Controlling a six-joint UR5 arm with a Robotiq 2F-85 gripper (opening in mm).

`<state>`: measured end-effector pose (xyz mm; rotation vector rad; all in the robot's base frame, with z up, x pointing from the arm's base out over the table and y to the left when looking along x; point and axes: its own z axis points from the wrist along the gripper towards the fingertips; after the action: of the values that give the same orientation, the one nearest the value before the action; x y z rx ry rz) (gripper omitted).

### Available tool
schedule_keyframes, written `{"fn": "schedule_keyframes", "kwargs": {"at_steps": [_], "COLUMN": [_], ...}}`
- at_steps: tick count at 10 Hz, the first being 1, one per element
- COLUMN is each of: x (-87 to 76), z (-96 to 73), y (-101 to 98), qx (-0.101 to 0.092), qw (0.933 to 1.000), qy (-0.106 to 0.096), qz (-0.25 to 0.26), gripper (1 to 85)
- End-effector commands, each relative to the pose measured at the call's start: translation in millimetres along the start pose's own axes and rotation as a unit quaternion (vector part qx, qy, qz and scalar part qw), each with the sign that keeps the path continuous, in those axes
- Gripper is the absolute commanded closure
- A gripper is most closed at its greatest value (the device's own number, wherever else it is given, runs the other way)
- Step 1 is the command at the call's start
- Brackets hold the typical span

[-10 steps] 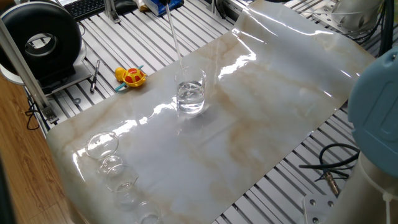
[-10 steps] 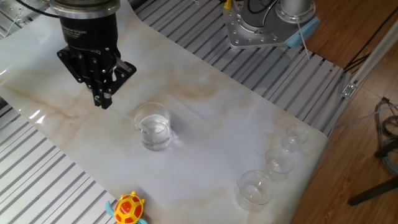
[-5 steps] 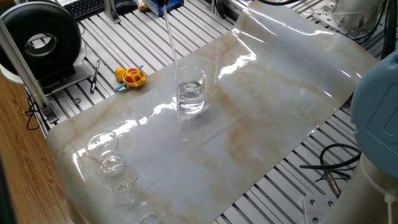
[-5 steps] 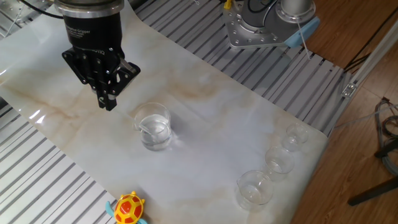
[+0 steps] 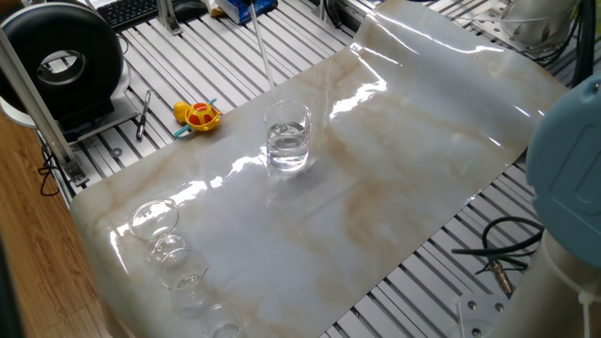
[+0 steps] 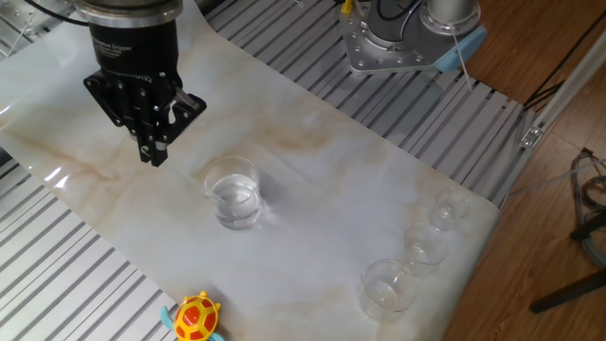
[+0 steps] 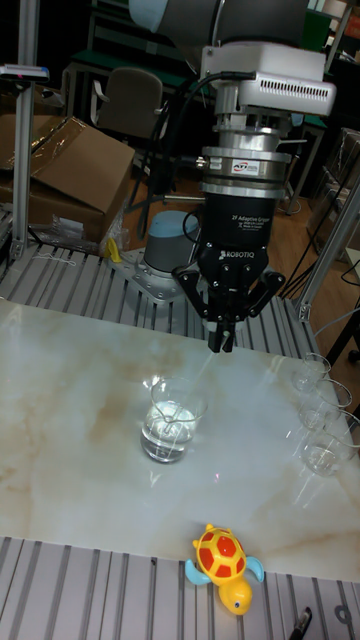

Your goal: Stir the beaker with a glass rod

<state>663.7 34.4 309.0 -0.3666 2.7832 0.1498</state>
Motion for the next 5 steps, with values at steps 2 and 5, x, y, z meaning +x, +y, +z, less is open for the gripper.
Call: {"fn": "schedule_keyframes", "kwargs": {"at_steps": [2, 5], "x": [9.7, 7.6], "z": [-3.0, -0.9], "y": [6.1, 12.0], "qx": [-0.019, -0.024], "qw": [0.9996, 0.9993], "qy": [0.005, 0.003], "qz": [0.021, 0.028], "gripper": [84.7, 84.7]}}
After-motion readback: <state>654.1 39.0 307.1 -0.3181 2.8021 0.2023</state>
